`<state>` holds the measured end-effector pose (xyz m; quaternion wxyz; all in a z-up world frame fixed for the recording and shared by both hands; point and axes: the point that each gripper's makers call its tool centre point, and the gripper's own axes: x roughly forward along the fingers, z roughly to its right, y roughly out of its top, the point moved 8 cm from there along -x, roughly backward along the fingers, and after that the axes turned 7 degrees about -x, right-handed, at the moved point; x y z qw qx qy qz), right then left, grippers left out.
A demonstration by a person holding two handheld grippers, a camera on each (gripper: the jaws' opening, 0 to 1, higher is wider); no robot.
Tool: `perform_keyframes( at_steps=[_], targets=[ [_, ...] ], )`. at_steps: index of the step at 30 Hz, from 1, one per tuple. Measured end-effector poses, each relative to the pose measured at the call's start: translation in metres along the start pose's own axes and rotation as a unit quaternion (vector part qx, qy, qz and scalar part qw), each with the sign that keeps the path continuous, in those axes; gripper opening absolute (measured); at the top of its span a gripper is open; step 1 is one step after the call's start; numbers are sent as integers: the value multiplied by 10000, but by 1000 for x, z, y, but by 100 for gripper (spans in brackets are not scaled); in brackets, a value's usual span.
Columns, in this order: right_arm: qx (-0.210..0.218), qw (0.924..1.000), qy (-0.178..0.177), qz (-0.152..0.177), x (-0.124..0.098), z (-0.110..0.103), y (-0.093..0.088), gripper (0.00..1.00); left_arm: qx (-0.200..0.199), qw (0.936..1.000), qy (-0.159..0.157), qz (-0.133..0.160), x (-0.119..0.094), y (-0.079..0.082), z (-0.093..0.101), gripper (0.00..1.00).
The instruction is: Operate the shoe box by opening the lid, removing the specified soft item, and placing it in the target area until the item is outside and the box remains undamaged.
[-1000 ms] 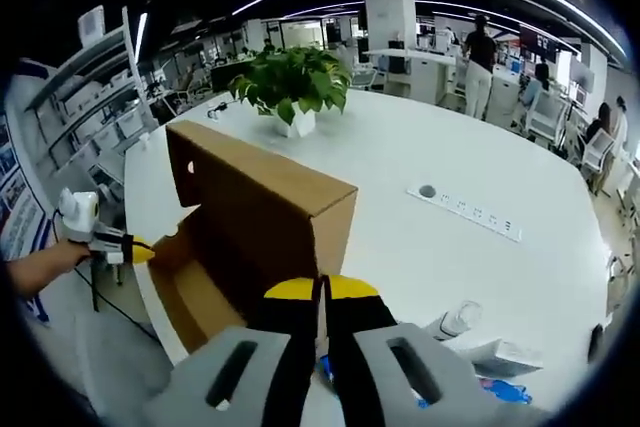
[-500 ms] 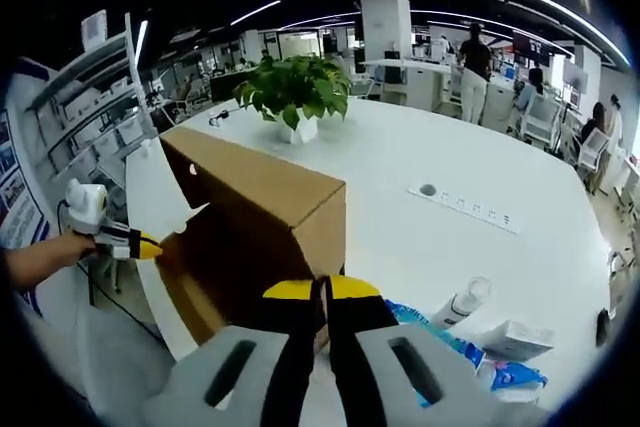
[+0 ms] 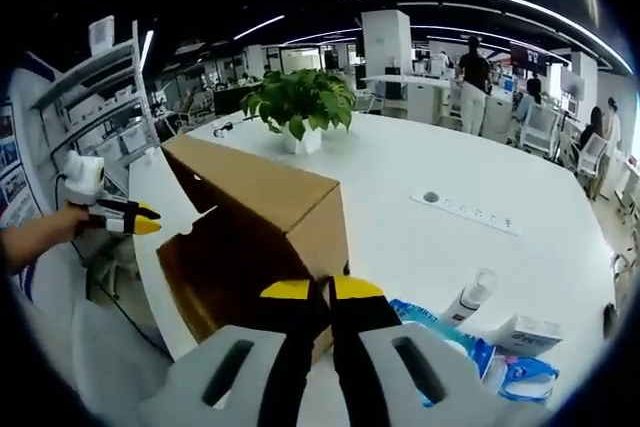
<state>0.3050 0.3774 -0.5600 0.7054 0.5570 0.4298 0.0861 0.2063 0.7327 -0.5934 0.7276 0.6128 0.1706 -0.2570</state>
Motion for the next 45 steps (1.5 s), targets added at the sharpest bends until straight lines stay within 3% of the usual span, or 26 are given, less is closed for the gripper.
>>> perform_keyframes(
  at_steps=[14, 18, 25, 45],
  targets=[
    [-225, 9996, 60, 175, -6, -11, -5, 9, 757, 9953, -248, 550, -18, 54, 16, 27],
    [-338, 9992, 85, 180, -7, -14, -8, 9, 915, 9933, -402, 579, -18, 58, 22, 28],
    [-386, 9989, 147, 236, -9, -18, -12, 12, 1149, 9902, -647, 460, -17, 54, 30, 29],
    [-654, 9965, 488, 192, -15, -41, -36, 23, 1355, 9880, -727, 129, -21, 30, 30, 35]
  ],
)
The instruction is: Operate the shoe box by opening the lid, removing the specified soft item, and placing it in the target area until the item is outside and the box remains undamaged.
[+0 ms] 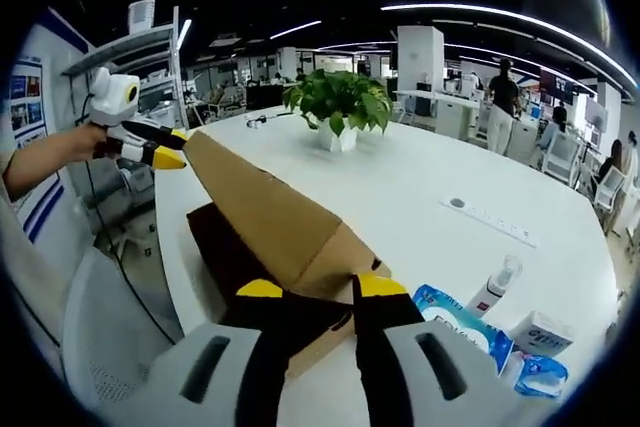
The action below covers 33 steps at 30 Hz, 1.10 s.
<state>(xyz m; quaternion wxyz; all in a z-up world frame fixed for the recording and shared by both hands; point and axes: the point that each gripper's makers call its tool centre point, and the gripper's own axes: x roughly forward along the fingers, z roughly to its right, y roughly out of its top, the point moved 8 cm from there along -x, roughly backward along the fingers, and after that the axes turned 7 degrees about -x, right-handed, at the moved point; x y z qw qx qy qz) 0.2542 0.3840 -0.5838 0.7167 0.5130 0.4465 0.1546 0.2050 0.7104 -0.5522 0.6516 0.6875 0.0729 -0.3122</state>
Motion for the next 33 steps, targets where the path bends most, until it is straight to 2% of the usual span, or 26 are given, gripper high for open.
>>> perform_keyframes(
  at_steps=[6, 22, 33],
  targets=[
    [-174, 9997, 140, -101, 0, -9, -8, 28, -32, 9999, -63, -135, -2, -12, 4, 39],
    [-137, 9982, 491, -317, 3, -24, -28, 38, -204, 9985, -194, -479, -1, -39, 12, 42],
    [-65, 9965, 661, -499, 10, -33, -44, 43, -398, 9961, -248, -742, 7, -60, 14, 44]
  ],
)
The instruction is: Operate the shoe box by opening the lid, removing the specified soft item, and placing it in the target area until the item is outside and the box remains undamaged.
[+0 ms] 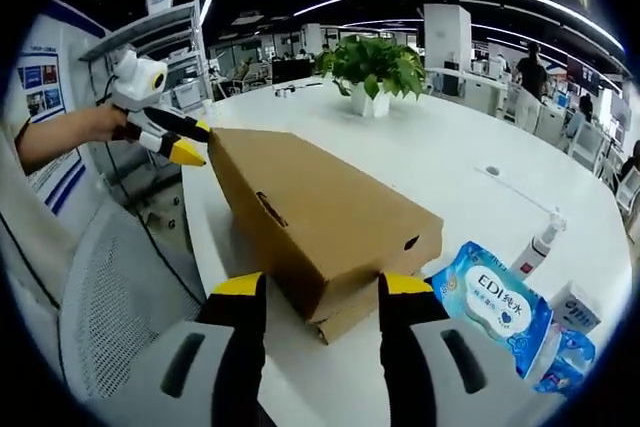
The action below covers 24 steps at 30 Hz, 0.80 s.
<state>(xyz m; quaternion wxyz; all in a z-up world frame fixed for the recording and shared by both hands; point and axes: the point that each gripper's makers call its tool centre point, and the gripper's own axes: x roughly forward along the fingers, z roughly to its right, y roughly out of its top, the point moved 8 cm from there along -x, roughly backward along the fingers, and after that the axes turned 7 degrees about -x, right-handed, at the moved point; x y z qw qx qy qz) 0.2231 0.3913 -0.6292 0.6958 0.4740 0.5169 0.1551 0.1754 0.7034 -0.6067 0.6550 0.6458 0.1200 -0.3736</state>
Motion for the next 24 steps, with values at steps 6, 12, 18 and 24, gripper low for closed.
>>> perform_keyframes(
  at_steps=[6, 12, 18, 24],
  targets=[
    [32, 10000, 1, -64, 4, -1, -6, 42, -114, 9999, 6, -72, 6, -7, -4, 43],
    [69, 9999, -80, -131, 8, 0, -12, 38, -151, 9997, 34, -174, 13, -15, -8, 41],
    [84, 9996, -127, -219, 15, -2, -18, 38, -250, 9992, 72, -303, 22, -22, -10, 39],
    [-54, 9994, -163, -311, 19, -3, -23, 37, -413, 9983, 127, -394, 27, -25, -12, 38]
  ],
)
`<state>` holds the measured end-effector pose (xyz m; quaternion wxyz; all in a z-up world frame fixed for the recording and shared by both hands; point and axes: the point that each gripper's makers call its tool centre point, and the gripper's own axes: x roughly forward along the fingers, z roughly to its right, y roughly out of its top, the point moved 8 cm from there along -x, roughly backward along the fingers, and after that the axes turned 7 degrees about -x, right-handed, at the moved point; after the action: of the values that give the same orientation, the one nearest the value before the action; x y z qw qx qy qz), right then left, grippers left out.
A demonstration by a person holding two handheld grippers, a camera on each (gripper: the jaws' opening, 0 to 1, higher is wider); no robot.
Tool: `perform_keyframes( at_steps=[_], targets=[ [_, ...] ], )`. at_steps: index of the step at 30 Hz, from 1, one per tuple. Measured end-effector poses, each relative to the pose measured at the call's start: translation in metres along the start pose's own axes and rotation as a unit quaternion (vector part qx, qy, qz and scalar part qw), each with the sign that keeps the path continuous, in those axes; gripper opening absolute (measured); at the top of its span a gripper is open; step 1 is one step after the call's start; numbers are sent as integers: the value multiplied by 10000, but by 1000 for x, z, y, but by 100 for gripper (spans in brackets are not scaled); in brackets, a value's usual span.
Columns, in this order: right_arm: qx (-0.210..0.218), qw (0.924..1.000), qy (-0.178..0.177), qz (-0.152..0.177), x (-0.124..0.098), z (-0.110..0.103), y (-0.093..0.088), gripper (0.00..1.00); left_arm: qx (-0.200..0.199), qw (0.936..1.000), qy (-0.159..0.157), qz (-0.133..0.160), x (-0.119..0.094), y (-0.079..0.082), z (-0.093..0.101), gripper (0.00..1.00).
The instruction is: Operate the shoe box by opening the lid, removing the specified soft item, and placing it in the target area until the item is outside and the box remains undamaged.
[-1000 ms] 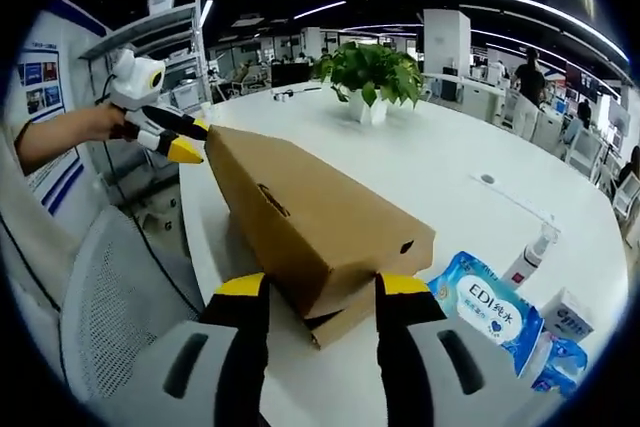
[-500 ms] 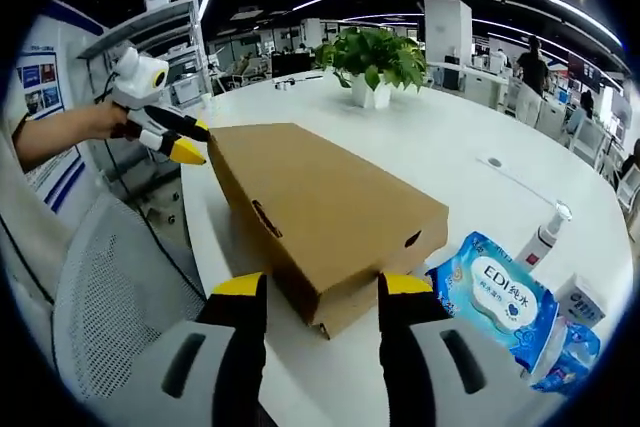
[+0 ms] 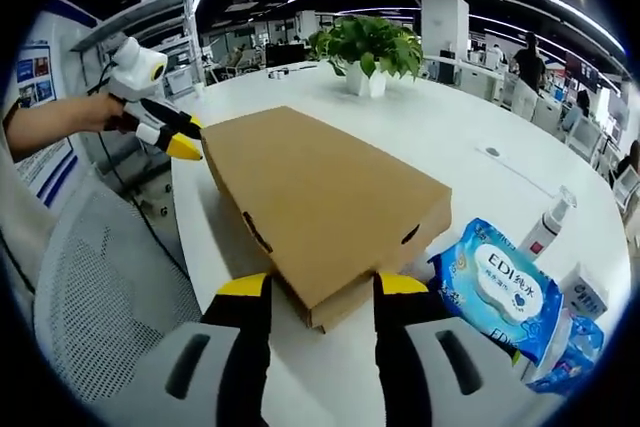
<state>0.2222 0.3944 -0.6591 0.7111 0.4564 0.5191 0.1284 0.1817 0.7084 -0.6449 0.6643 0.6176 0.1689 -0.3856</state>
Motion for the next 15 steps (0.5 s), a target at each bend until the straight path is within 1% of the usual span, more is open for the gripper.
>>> perform_keyframes(
  at_steps=[11, 15],
  targets=[
    [-132, 9999, -25, -101, 5, 1, -5, 36, -206, 9997, 96, -123, 8, -3, 0, 37],
    [-123, 9999, -23, -108, 6, 2, -5, 36, -226, 9996, 109, -115, 10, -4, 0, 37]
  ],
)
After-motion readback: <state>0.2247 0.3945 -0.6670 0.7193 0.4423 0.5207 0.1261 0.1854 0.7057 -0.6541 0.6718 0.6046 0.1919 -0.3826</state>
